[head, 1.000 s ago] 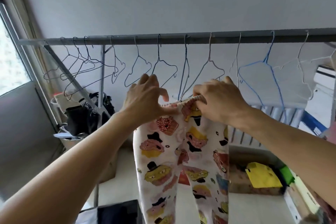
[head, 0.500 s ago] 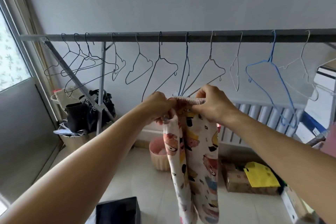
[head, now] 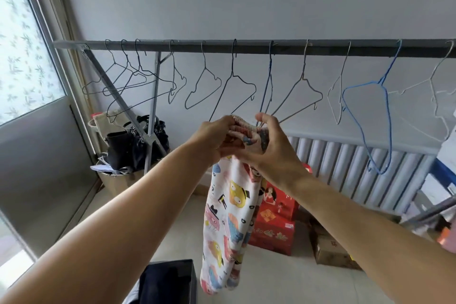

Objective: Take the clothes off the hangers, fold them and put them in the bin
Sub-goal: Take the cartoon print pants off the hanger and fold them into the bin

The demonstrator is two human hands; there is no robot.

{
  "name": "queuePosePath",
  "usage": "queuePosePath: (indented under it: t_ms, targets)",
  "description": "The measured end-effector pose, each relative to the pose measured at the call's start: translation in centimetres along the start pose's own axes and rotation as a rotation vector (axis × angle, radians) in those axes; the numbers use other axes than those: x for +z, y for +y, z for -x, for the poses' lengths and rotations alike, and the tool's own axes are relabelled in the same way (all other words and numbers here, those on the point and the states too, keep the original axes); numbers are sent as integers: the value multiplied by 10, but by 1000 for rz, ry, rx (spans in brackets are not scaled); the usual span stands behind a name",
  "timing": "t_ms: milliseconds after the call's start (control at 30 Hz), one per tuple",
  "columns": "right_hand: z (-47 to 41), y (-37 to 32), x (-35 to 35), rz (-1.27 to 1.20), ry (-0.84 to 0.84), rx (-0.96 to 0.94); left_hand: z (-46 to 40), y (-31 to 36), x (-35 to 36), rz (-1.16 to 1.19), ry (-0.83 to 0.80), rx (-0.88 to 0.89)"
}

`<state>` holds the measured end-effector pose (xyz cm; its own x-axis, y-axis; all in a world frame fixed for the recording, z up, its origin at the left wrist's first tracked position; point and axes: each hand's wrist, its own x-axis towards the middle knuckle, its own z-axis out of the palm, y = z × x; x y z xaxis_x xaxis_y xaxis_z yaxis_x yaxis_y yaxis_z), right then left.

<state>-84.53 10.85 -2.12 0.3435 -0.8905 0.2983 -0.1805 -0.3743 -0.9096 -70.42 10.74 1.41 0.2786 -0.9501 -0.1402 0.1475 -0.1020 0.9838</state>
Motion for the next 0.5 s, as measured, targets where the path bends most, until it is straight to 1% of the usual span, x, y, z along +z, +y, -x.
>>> queuePosePath:
  t_ms: [33,67,133,167,200,233,300,367,467,500]
  targets:
    - [-1,-1,6,10,56,-37,4,1,-3,23,-16,12]
    - [-2,-4,9,-35,102,-58,7,2,-7,9,-31,46]
    - [-8,-11,6,-150,136,-54,7,-2,-24,-209,-26,194]
    - [-13,-15,2,-195,131,-43,6,-5,-35,-324,-17,281]
    - [-17,-21,-3,-239,115,-37,6,-9,-46,-401,-45,342]
    - [-21,-26,-8,-278,94,-36,4,-14,-55,-441,-131,371]
    - [-27,-39,-14,-368,39,-42,-1,-29,-66,-494,-314,353]
    - [-36,-49,-18,-423,18,-55,-1,-38,-68,-489,-413,296]
    - [-51,-53,-31,-460,31,-76,3,-39,-65,-297,-428,255]
    - [-54,-51,-37,-469,-3,-79,5,-36,-62,-222,-424,239]
